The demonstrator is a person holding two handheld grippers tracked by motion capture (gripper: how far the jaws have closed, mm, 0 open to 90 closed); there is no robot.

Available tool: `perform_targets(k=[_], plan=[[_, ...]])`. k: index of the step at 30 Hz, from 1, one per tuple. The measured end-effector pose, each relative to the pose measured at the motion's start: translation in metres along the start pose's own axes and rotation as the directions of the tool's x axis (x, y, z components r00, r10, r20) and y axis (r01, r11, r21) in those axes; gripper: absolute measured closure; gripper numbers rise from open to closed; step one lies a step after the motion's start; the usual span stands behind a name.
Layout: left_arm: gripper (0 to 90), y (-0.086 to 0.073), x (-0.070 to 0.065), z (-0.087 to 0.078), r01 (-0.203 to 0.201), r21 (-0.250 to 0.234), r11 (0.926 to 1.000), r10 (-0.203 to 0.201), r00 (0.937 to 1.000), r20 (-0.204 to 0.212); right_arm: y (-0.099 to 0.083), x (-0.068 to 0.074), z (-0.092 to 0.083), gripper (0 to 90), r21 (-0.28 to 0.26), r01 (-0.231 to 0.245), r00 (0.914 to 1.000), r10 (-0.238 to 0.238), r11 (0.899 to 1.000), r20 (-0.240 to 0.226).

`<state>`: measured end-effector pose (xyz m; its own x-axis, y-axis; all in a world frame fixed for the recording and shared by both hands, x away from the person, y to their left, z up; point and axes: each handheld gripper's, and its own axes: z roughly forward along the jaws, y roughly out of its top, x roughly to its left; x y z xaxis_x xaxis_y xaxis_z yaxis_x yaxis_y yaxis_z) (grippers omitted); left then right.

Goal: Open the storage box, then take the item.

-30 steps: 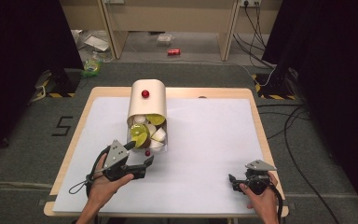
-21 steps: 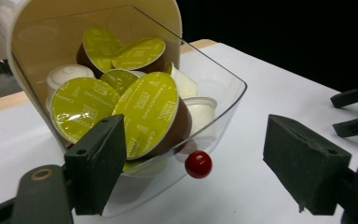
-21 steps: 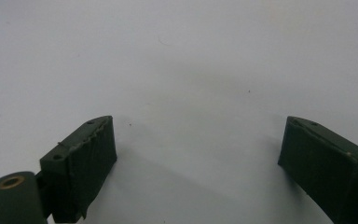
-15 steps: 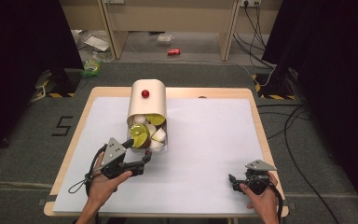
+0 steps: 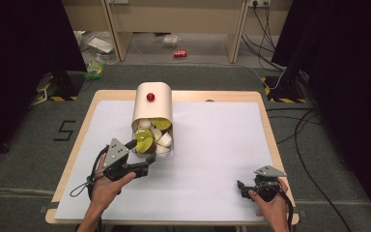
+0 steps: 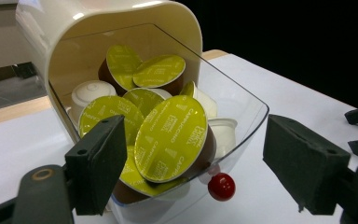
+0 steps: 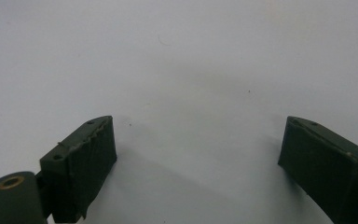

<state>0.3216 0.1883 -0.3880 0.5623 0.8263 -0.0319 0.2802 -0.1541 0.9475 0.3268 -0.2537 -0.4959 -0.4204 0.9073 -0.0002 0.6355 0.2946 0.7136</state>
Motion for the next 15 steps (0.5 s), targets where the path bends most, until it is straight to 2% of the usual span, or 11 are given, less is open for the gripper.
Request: perform_targets(k=[6,11,15], plan=[[21.3,0.0016,0.0021,0.0059,0.007,-0.006,1.0000,-0.007,1.0000,-0.004,0.0000,0.0001,0.0000,11.0,0.001,-0.002,1.0000,0.002,1.000,-0.001],[21.7,0.0007,0.0076,0.0089,0.020,-0.015,0.9997,-0.020,0.9994,-0.028,0.0000,0.0001,0.0000,11.0,0.001,-0.002,1.0000,0.002,1.000,-0.001],[21.4,0.0025,0.0085,0.0092,0.010,-0.023,0.9997,-0.011,0.9992,-0.038,0.0001,0.0000,0.0000,10.9,0.001,0.000,1.0000,0.000,1.000,0.000]])
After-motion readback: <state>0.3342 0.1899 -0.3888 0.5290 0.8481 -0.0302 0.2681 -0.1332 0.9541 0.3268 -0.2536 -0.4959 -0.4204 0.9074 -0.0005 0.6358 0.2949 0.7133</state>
